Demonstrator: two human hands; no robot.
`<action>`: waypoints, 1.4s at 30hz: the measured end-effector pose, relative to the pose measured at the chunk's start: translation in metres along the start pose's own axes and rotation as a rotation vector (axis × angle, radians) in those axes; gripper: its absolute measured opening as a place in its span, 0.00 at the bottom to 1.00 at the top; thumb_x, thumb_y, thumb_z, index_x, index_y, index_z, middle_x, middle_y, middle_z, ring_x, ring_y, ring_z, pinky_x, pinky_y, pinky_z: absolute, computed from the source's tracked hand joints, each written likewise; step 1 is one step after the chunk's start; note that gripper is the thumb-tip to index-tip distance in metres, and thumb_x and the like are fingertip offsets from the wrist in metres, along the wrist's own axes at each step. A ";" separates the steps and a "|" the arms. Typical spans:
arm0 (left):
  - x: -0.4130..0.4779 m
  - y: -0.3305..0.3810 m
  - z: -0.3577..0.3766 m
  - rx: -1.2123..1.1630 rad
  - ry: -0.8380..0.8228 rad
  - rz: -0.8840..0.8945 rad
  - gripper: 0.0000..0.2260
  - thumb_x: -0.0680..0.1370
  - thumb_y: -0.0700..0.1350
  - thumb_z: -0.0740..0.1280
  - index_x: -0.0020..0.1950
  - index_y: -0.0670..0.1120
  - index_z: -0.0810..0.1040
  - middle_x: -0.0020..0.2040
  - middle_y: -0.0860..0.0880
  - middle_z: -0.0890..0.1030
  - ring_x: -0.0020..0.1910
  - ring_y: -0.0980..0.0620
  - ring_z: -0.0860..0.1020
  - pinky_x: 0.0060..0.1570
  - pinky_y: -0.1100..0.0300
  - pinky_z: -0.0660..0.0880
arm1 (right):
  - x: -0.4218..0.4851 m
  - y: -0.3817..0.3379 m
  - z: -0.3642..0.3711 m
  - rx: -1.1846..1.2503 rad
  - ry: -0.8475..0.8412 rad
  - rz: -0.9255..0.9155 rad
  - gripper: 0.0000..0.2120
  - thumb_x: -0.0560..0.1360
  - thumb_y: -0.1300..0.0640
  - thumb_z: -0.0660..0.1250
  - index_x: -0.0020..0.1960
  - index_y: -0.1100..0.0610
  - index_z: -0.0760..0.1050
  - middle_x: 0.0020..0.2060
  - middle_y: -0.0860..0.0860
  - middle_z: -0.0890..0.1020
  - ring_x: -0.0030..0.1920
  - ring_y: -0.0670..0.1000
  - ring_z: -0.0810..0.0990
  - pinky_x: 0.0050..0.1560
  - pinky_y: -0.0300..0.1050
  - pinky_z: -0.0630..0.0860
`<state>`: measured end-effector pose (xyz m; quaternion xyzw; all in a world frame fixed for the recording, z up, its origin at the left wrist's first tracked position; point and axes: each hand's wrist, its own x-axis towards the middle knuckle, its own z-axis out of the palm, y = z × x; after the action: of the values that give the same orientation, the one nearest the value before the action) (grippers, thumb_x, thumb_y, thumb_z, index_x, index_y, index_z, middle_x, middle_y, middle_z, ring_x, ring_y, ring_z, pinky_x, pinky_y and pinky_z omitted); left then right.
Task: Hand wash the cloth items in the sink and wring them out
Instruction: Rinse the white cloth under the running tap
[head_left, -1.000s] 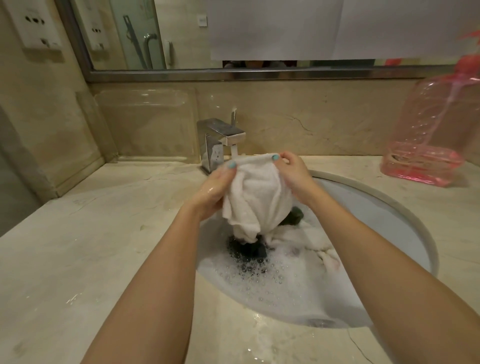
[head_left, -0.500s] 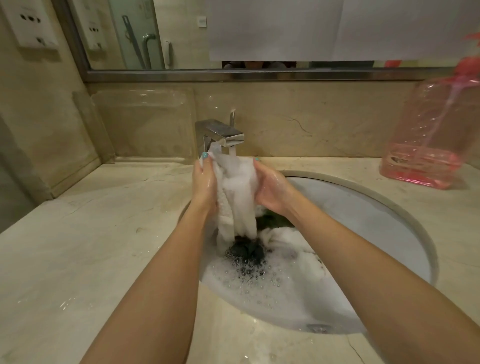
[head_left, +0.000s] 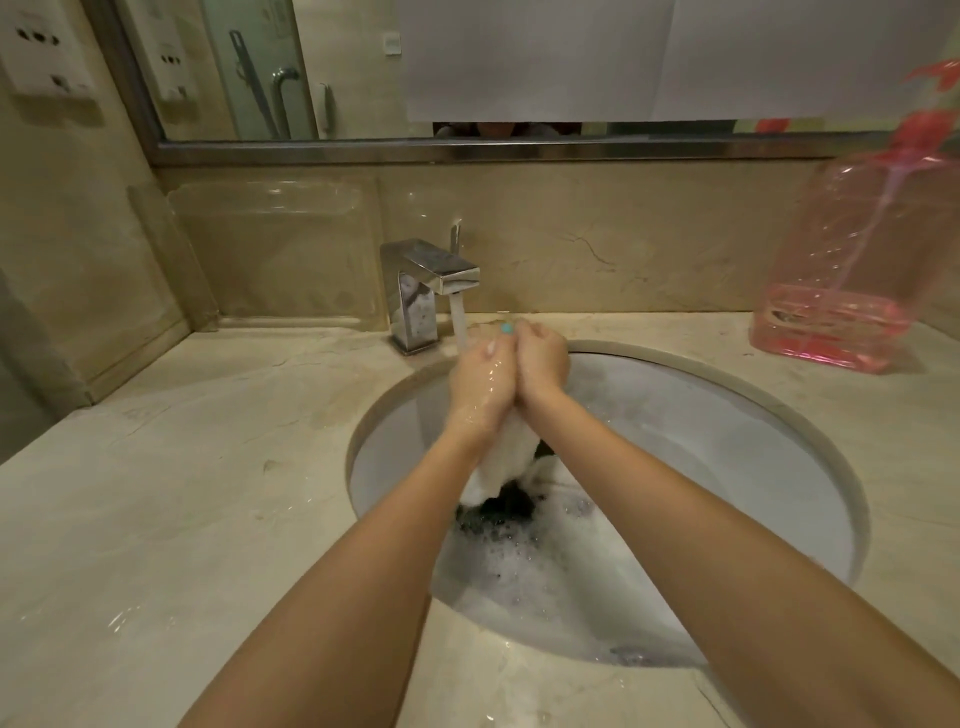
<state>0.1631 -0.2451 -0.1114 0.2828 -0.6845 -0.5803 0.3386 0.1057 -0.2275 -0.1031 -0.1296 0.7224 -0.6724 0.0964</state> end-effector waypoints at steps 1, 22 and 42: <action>0.001 0.001 -0.001 0.001 0.007 0.006 0.15 0.82 0.46 0.58 0.37 0.46 0.75 0.34 0.50 0.77 0.36 0.53 0.75 0.35 0.59 0.71 | -0.002 0.001 -0.002 0.031 -0.005 -0.005 0.16 0.79 0.57 0.60 0.32 0.56 0.73 0.34 0.52 0.80 0.39 0.54 0.78 0.42 0.46 0.73; 0.021 -0.001 -0.029 -0.160 0.083 -0.157 0.13 0.82 0.45 0.58 0.42 0.42 0.77 0.37 0.46 0.79 0.38 0.50 0.76 0.39 0.57 0.73 | -0.033 -0.004 0.010 -0.139 -0.156 -0.310 0.20 0.80 0.59 0.60 0.28 0.55 0.67 0.24 0.48 0.69 0.25 0.44 0.66 0.23 0.31 0.62; 0.039 -0.006 -0.059 -0.222 0.194 -0.095 0.18 0.83 0.57 0.56 0.54 0.45 0.76 0.51 0.45 0.79 0.55 0.44 0.79 0.56 0.54 0.78 | 0.023 0.010 -0.052 0.121 -0.975 0.241 0.22 0.71 0.58 0.70 0.63 0.60 0.72 0.51 0.56 0.81 0.49 0.54 0.81 0.51 0.51 0.78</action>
<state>0.1859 -0.3126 -0.1063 0.3303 -0.5660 -0.6380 0.4045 0.0669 -0.1847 -0.1080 -0.3383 0.5629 -0.5586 0.5066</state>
